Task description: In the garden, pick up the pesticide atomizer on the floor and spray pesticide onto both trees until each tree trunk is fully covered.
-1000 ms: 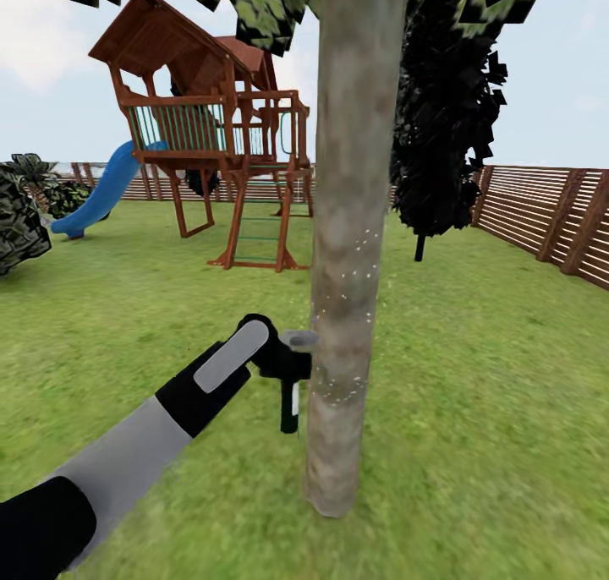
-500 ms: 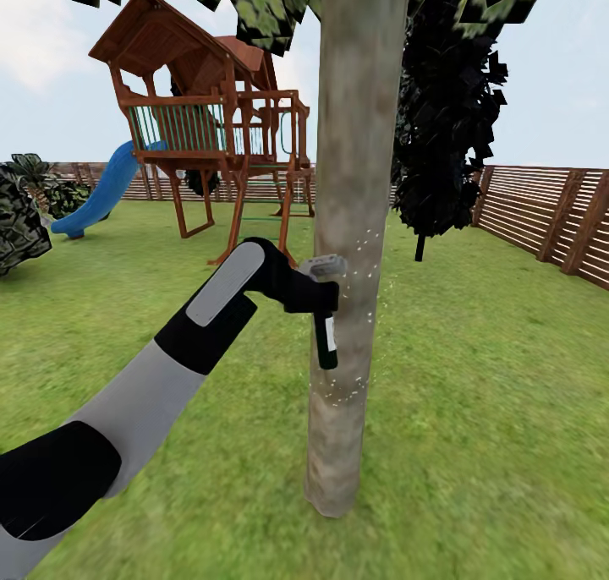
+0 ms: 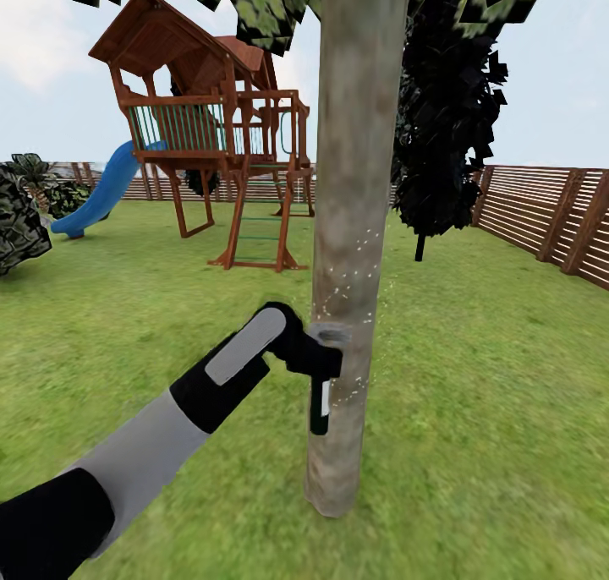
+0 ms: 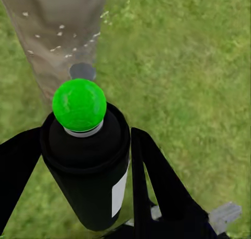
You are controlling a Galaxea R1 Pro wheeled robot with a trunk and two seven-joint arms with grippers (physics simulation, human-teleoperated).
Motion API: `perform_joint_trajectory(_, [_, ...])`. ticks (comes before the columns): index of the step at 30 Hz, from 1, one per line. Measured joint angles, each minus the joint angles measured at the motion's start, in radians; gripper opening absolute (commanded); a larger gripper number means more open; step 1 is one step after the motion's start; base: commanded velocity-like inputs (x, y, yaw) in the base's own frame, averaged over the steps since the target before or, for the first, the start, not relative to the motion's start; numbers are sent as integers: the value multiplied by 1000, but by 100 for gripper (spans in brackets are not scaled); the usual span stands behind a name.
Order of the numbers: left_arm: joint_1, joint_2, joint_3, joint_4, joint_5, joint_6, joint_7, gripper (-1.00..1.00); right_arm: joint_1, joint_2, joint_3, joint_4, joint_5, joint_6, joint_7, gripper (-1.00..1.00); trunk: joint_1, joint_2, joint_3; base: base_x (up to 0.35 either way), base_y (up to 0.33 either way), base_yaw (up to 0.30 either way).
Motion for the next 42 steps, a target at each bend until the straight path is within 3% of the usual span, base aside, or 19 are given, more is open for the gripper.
perform_joint_trajectory(3, [69,1,-10,0,-87,1,-6,-100,0,0,0,0,0,-1,0,-100,0,0,0,0,0,0])
perform_joint_trajectory(5, [94,2,-11,0,-112,1,-7,-100,0,0,0,0,0,-1,0,-100,0,0,0,0,0,0])
perform_joint_trajectory(13, [165,29,-11,-32,-126,-1,-8,-100,0,0,0,0,0,-1,0,-100,0,0,0,0,0,0])
perform_joint_trajectory(16, [170,29,-8,-94,-126,-1,-8,-100,0,0,0,0,0,-1,0,-100,0,0,0,0,0,0])
perform_joint_trajectory(24, [171,29,-1,-117,-127,0,-6,-100,0,0,0,0,0,-1,0,-100,0,0,0,0,0,0])
perform_joint_trajectory(25, [172,38,-1,-121,-131,1,-6,-100,0,0,0,-1,0,-1,0,-100,0,0,0,0,0,0])
perform_joint_trajectory(27, [173,102,-2,-142,-136,3,-9,-100,0,0,0,-1,0,-1,0,-100,0,0,0,0,0,0])
perform_joint_trajectory(28, [179,146,-4,-158,-136,3,-21,-100,0,-1,-1,-1,0,-1,0,-100,0,0,0,0,0,0])
perform_joint_trajectory(31, [250,231,0,-178,-130,4,-91,-100,0,-1,-1,-1,0,-1,0,-100,0,0,0,0,0,0])
perform_joint_trajectory(36, [307,336,2,-189,-131,4,-193,-100,0,-2,-1,-1,0,0,0,-100,0,0,0,0,0,0])
perform_joint_trajectory(42, [374,510,8,-194,-151,-22,-411,-100,-1,-3,-1,-2,1,1,0,-100,0,0,0,0,0,0])
